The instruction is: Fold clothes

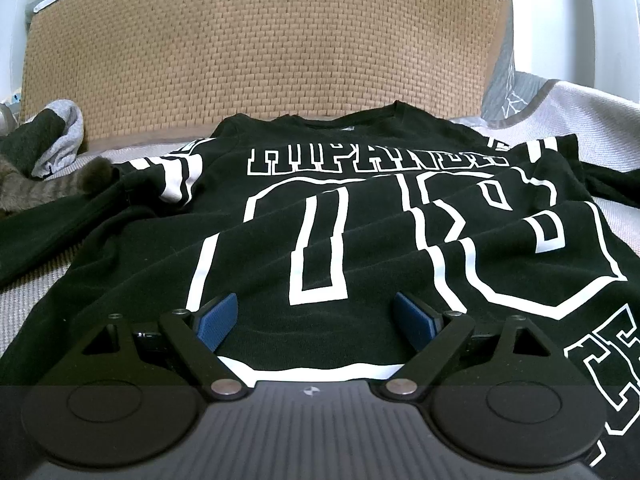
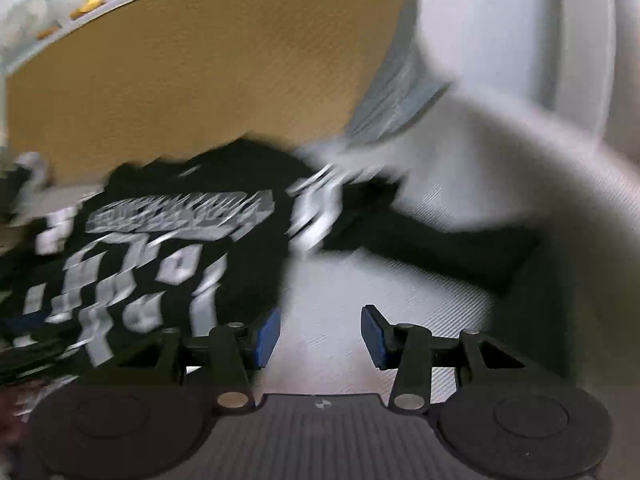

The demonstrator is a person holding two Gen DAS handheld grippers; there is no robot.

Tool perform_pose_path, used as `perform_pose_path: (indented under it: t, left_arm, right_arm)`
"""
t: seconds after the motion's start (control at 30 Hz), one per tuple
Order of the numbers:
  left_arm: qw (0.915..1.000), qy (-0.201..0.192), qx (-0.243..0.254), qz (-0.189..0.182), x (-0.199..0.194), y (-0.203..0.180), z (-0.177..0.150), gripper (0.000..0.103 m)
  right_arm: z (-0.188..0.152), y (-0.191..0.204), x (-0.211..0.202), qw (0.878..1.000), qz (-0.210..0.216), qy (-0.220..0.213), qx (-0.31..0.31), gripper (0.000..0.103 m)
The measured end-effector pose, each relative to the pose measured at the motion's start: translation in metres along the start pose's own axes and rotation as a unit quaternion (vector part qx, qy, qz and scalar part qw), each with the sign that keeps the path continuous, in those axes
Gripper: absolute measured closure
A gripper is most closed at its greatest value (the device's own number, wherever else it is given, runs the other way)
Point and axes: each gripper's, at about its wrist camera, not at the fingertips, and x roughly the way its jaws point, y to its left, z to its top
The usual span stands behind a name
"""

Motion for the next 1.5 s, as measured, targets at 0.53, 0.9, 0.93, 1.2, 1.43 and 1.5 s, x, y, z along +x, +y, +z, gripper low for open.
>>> perform_pose_path:
  t: [0.53, 0.9, 0.93, 1.2, 1.43, 1.5]
  left_arm:
    - [0.9997, 0.024, 0.005, 0.003, -0.001, -0.001, 0.004, 0.015]
    - [0.9967, 0.073, 0.02, -0.027, -0.012, -0.001, 0.013, 0.014]
    - [0.9964, 0.076, 0.025, -0.029, -0.014, -0.003, 0.013, 0.014]
    - [0.9938, 0.093, 0.043, -0.043, -0.025, -0.004, 0.013, 0.014]
    - [0.9909, 0.105, 0.068, -0.048, -0.031, -0.002, 0.019, 0.015]
    - [0.9895, 0.109, 0.083, -0.047, -0.031, -0.002, 0.022, 0.015]
  right_arm:
    - [-0.062, 0.032, 0.031, 0.988, 0.096, 0.02, 0.118, 0.081]
    - [-0.078, 0.03, 0.006, 0.988, 0.081, -0.001, 0.131, 0.092]
    - [-0.081, 0.029, 0.004, 0.988, 0.081, -0.002, 0.132, 0.092]
    - [-0.088, 0.02, -0.009, 0.988, 0.081, 0.001, 0.135, 0.088]
    - [-0.092, 0.024, -0.019, 0.991, 0.069, -0.003, 0.118, 0.077]
    - [-0.096, 0.022, -0.021, 0.99, 0.07, -0.005, 0.125, 0.074]
